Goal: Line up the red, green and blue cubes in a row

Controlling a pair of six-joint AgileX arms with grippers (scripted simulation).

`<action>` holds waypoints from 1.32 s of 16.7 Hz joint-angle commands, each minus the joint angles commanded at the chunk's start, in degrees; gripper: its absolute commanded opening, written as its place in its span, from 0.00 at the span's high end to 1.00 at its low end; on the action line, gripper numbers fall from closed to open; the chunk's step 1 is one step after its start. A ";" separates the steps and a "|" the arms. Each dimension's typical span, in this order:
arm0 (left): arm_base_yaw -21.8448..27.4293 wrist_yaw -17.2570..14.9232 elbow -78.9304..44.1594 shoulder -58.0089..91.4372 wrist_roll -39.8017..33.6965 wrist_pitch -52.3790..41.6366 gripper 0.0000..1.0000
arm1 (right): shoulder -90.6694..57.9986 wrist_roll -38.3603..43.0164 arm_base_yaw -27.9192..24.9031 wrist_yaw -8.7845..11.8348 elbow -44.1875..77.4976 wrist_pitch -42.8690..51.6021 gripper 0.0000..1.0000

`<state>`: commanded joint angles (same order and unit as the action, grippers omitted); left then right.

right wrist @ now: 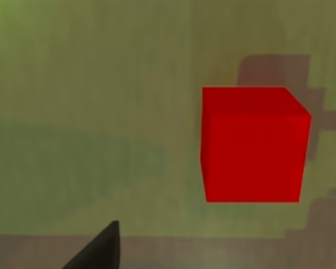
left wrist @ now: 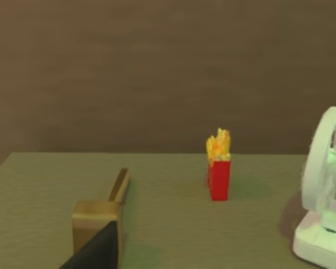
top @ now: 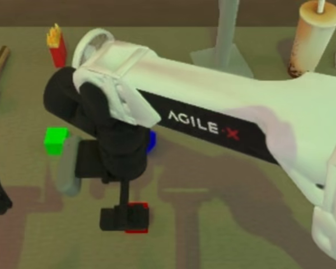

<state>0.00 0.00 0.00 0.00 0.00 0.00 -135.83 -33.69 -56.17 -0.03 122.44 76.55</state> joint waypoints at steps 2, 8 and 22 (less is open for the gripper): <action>0.00 0.00 0.00 0.00 0.00 0.00 0.00 | -0.19 0.00 0.27 -0.01 -0.10 -0.14 0.00; 1.09 -0.09 -11.14 11.56 -1.02 -7.23 0.00 | 12.16 2.87 6.11 1.04 -10.69 -8.88 0.00; 6.34 0.14 -69.93 91.55 -5.61 -47.49 0.00 | 98.95 25.08 41.55 3.10 -87.60 -54.77 0.00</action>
<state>6.34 0.14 -69.93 91.55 -5.61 -47.49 -36.89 -8.61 -14.62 3.07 34.85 21.78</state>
